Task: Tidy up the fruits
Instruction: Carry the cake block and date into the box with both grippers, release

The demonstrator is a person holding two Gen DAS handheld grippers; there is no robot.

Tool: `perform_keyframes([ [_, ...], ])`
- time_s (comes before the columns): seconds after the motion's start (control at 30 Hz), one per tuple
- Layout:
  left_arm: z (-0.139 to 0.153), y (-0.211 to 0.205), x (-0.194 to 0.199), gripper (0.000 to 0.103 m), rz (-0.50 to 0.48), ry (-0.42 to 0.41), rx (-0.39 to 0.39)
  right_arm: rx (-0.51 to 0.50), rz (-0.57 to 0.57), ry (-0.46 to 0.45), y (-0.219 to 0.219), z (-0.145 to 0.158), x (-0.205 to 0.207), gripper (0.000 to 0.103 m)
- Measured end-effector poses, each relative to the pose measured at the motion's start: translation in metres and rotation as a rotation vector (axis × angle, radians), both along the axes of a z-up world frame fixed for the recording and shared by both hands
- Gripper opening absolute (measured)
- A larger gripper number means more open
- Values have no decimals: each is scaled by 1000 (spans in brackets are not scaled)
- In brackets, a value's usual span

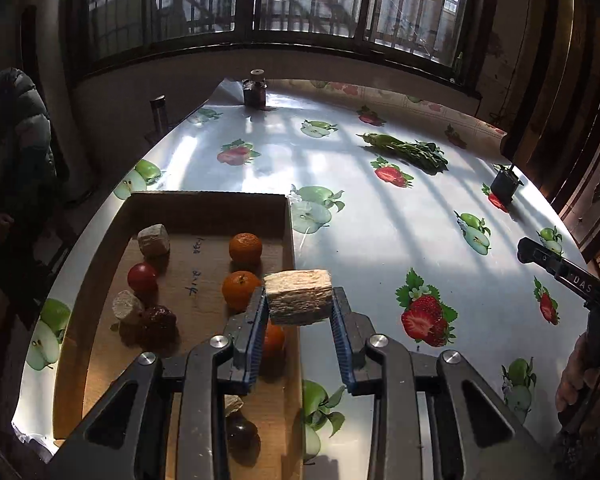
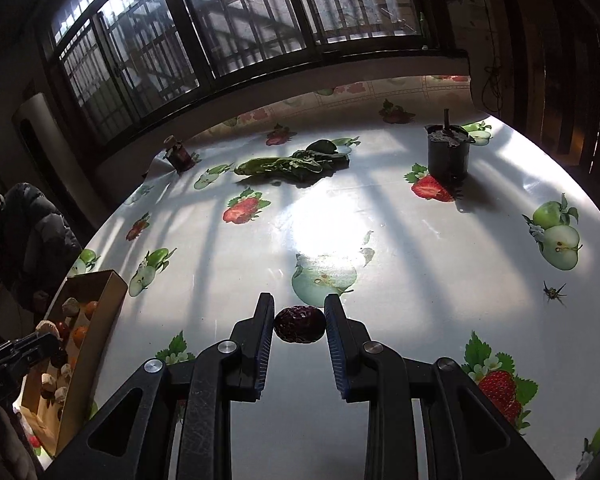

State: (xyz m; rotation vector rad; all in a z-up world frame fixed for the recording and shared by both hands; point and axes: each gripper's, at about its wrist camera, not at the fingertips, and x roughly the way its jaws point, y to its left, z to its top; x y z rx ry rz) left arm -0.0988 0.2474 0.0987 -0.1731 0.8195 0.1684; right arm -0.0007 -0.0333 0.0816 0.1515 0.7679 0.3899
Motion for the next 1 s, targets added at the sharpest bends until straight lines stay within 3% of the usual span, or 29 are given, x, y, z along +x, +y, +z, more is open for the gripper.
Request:
perform_keyframes([
  [0.23,-30,89,-61,30,206,55,-8,20,308,-10,128,17,-64,28],
  [0.47,-58,108,-92,30,207,92,-51,-37,548,60,234,-18,-124,28],
  [0.67,-68,111,-94,30,203,87,-80,-114,603,72,266,-43,-145,29],
  [1.0,-71,108,-91,31,231,76,-28,-143,616,65,278,-55,-154,29],
])
